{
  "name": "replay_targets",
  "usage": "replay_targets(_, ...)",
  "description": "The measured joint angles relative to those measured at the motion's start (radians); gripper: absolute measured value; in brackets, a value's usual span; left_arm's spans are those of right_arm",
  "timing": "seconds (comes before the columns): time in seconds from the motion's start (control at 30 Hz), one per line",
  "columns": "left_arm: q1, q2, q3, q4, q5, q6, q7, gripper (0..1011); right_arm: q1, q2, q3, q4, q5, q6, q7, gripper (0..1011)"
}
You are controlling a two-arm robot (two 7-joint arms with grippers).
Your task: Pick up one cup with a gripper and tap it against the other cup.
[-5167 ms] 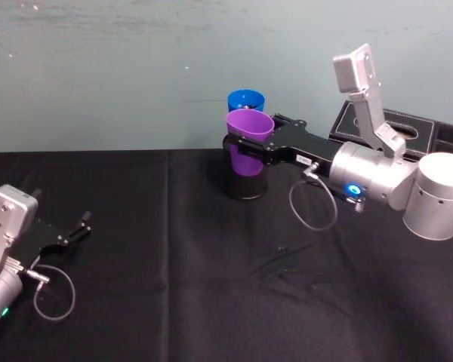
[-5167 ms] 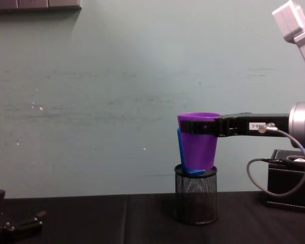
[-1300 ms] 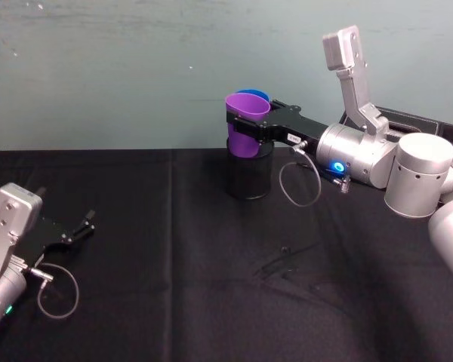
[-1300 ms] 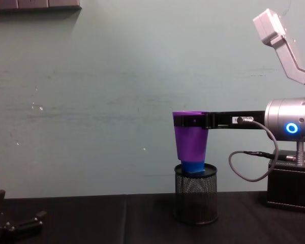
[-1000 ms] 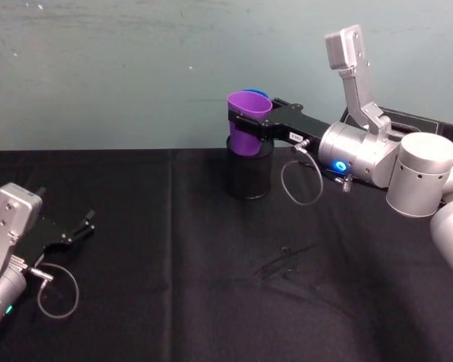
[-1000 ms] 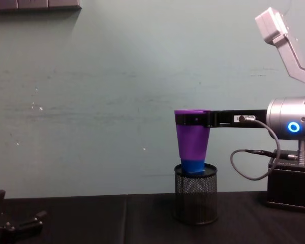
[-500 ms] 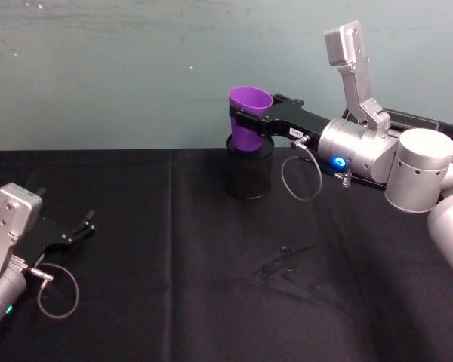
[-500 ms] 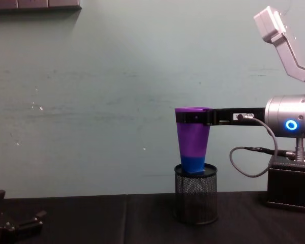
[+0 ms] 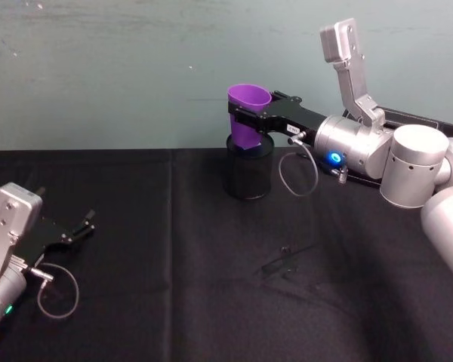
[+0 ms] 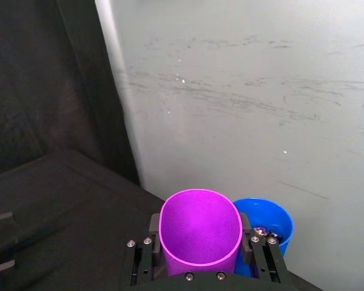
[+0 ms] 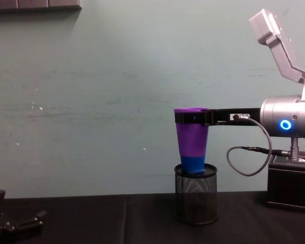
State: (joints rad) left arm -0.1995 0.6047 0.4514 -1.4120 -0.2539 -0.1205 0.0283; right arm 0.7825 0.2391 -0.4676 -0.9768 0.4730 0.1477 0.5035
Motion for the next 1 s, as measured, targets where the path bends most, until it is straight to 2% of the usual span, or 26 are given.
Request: replay_targets(1.0, 0.000, 0.000, 0.000, 0.000, 0.000, 0.000, 0.000, 1000, 0.036, -0.033, 0.024, 0.067, -0.032, -0.018, 0.000, 715)
